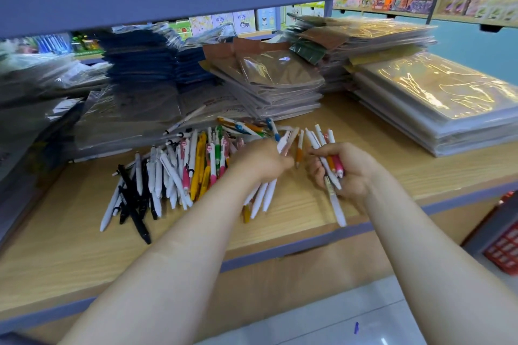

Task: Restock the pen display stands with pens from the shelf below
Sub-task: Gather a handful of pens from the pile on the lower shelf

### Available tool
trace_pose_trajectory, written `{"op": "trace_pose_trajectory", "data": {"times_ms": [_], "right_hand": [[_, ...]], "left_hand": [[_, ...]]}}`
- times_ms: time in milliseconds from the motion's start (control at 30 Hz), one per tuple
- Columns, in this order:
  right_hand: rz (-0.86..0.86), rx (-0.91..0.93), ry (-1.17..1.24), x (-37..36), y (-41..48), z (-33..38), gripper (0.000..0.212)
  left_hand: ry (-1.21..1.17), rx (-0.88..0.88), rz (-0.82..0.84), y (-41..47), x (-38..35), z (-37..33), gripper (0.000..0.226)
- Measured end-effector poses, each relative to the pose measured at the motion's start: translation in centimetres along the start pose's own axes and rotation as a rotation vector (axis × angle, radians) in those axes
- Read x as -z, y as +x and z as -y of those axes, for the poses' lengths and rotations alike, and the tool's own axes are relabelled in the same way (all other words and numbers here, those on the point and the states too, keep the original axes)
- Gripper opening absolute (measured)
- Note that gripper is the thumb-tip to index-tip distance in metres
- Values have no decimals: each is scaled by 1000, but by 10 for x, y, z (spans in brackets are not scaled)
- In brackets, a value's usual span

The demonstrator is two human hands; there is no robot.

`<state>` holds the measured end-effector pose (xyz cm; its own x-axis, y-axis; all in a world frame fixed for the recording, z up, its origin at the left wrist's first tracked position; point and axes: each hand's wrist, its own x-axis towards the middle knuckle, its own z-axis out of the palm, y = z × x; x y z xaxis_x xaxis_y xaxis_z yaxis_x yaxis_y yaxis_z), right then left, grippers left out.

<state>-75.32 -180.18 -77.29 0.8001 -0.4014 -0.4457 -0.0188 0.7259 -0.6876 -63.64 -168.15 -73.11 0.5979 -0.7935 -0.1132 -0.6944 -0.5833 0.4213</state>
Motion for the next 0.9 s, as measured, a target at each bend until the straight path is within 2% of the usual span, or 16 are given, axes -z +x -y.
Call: {"op": "trace_pose_trajectory", "data": {"times_ms": [100, 200, 267, 333, 433, 500, 600, 733, 833, 900], "right_hand": [[100, 30, 258, -3, 4, -8, 9], [140, 100, 471, -9, 10, -18, 8], [146, 158, 584, -16, 10, -19, 11], [112, 229, 660, -22, 8, -14, 19], [77, 320, 718, -29, 3, -3, 24], [83, 333, 769, -32, 1, -1, 21], [46, 340, 790, -36, -1, -2, 18], [-34, 372, 732, -25, -1, 0, 33], [-249, 419, 474, -7, -8, 5, 18], [-259, 324, 297, 1, -28, 1, 11]], "left_hand": [[-556, 61, 63, 2, 4, 4, 17], [-901, 114, -11, 7, 0, 5, 11], [-1051, 127, -56, 6, 0, 4, 5], [-1014, 112, -82, 2, 0, 3, 10], [-645, -16, -47, -10, -2, 0, 27], [-507, -70, -7, -16, -5, -2, 35], [-643, -39, 60, -21, -3, 1, 34], [-744, 6, 174, -33, 9, 2, 31], [-853, 18, 192, -43, 15, 8, 26], [-958, 47, 250, -54, 18, 5, 21]]}}
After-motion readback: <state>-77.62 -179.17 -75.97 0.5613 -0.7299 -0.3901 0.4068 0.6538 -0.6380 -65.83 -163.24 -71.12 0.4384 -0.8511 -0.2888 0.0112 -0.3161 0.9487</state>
